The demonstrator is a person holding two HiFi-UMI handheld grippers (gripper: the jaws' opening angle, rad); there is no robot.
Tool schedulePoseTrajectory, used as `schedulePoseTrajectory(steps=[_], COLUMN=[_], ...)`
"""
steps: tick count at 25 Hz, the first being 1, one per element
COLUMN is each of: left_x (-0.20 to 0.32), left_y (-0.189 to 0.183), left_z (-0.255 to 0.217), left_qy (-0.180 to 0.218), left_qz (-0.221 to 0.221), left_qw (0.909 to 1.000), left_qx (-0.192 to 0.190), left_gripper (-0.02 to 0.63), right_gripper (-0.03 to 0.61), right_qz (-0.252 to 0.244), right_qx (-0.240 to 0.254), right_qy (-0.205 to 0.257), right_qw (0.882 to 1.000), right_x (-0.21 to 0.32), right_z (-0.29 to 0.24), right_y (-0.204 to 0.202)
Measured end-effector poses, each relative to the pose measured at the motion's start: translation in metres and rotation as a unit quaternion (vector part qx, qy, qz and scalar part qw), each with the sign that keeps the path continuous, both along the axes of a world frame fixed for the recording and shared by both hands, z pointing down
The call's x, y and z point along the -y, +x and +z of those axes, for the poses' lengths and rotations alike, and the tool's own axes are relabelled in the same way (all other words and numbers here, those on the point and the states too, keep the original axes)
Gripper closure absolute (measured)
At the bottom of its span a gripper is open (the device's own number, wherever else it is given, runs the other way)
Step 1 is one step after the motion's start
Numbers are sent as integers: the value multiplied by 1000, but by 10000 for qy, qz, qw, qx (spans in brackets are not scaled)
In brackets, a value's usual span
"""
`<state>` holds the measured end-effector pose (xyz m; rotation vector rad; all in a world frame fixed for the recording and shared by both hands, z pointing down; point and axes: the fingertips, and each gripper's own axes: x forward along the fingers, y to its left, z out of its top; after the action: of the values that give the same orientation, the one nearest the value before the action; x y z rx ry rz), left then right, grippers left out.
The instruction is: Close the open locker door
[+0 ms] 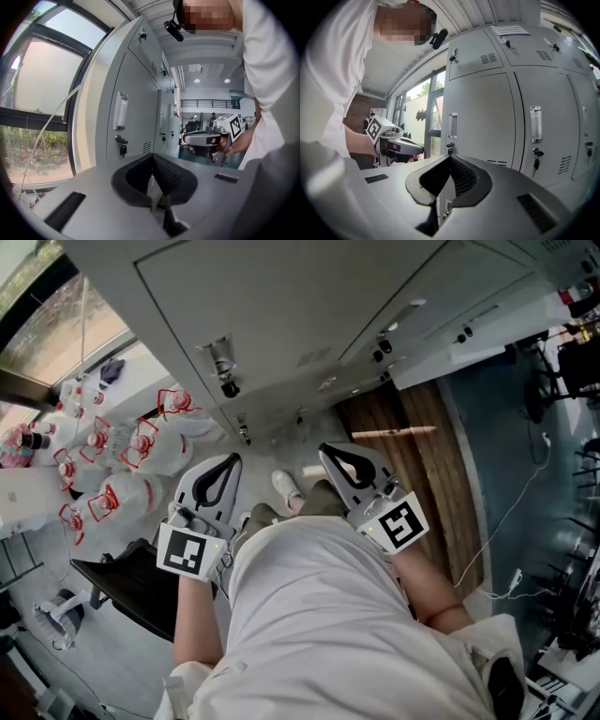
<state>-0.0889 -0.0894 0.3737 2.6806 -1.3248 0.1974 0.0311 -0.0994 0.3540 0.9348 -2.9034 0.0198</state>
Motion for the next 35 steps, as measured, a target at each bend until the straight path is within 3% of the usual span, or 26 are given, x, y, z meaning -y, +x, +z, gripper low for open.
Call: schedulePoseTrajectory(steps=[10,35], left_x=[-3,-18], left_y=[6,-3], left_z=[-14,-1], left_qy=[105,-88], left_qz=[173,-39], left_qw=[9997,9999], left_qx=[134,138], left_gripper=[609,609], right_gripper=[566,568], right_qz=[165,19], right_qx=[16,-68], right_qy=[-45,-235], right_qw=[9999,9997], right_x=[-2,-11], right_z=[5,17], right_y=[4,-4])
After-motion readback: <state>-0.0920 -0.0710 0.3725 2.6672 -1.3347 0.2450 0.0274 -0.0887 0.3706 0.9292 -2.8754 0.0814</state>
